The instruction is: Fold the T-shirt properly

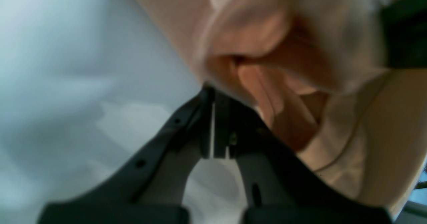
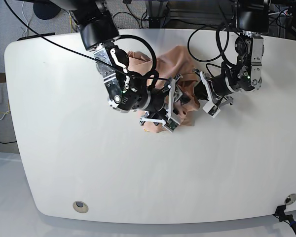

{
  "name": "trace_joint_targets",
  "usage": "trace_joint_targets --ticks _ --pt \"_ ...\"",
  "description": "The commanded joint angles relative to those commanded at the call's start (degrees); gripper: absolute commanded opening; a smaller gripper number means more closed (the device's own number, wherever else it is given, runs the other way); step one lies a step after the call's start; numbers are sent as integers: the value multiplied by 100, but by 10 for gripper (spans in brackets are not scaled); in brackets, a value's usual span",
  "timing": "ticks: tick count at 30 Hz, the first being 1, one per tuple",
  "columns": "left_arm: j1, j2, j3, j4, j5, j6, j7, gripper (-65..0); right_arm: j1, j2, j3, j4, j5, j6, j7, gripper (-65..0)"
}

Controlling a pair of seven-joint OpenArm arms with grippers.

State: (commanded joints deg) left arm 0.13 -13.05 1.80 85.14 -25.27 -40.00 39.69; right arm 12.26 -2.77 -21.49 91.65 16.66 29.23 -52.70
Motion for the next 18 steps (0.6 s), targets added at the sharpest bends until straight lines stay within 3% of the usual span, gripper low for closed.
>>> trace_joint_targets --ticks 5,9,12,18 --pt "18 -123 -105 659 9 0 26 -650 97 -88 0 -35 -290 0 53 -326" --pt "26 -299 -141 1064 9 0 26 -650 114 -88 0 -281 -290 -9 563 -326" --pt "9 -475 -149 1240 9 0 26 -650 132 -79 18 -229 -299 -9 651 -326" --pt "35 -536 -642 1503 18 0 26 -650 185 -35 721 334 -299 -9 615 -326"
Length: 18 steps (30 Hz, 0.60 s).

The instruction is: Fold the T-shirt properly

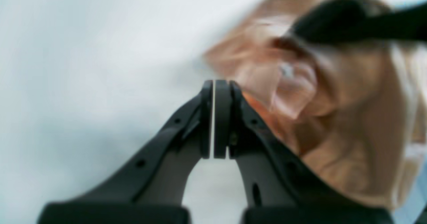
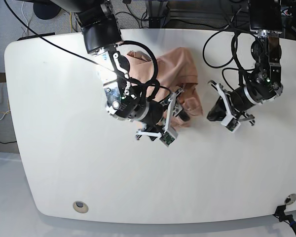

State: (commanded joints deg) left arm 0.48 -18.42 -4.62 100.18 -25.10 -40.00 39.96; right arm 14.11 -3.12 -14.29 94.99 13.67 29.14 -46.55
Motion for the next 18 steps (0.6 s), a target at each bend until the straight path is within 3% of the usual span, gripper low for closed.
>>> trace_joint_targets --ticks 3,7,13,18 --pt "264 44 26 378 0 0 0 -650 0 255 264 220 0 0 0 -326" --pt "712 369 79 730 0 0 0 -650 -26 431 264 273 9 0 0 -328" --pt "1002 413 976 721 132 0 -26 -650 -193 545 273 97 18 9 176 -518" --pt "1037 431 1503 659 527 0 -35 -650 -149 527 264 -686 9 18 343 -605"
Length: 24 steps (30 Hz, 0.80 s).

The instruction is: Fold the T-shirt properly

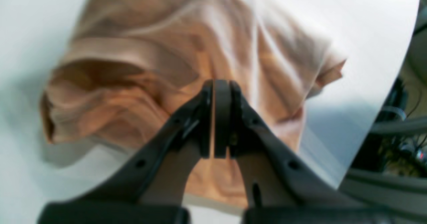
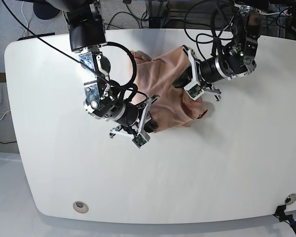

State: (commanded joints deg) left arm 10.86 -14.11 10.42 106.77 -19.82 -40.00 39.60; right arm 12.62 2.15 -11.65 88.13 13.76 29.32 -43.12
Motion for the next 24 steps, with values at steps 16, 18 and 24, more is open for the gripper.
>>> trace_joint_targets --ticks 16,18,24 --pt "-738 -44 97 -2303 185 0 -563 -650 -79 290 0 -1653 44 -9 1327 -650" --pt "-870 -88 97 -2497 185 0 -571 -650 -193 360 18 -1547 44 -9 1327 -650" --pt "-1266 -273 114 -2549 185 0 -571 -650 -782 431 413 -589 0 -9 1099 -650"
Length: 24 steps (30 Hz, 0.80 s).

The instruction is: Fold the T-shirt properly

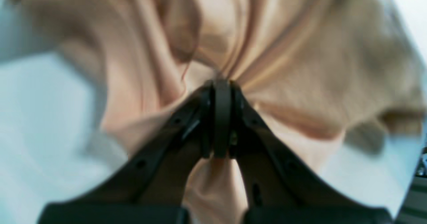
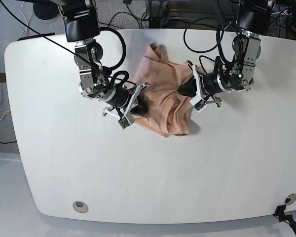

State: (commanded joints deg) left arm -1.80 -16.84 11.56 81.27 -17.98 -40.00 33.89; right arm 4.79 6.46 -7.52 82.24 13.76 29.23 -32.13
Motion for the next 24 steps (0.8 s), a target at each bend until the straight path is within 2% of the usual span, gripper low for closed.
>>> trace_joint_targets --ticks 2,6,12,16,20,24 --pt "-211 -62 18 -97 0 0 0 -650 -237 -18 114 413 0 0 -202 -650" --pt "-677 -62 18 -615 0 0 0 -650 -738 -26 141 1099 0 -9 -211 -650" --pt "-985 -62 -9 -730 -18 0 -185 -650 -923 -35 141 1222 18 -9 -211 -650" --pt "-888 -185 -229 185 -26 0 -167 -650 -730 0 141 1521 0 -9 -229 -650" --pt "-343 -193 -642 1073 -9 0 -132 -650 -264 -26 141 1556 0 -9 -396 -650" --pt "325 -158 -738 1732 -26 0 273 -650 167 -44 132 1240 9 -9 -422 -650"
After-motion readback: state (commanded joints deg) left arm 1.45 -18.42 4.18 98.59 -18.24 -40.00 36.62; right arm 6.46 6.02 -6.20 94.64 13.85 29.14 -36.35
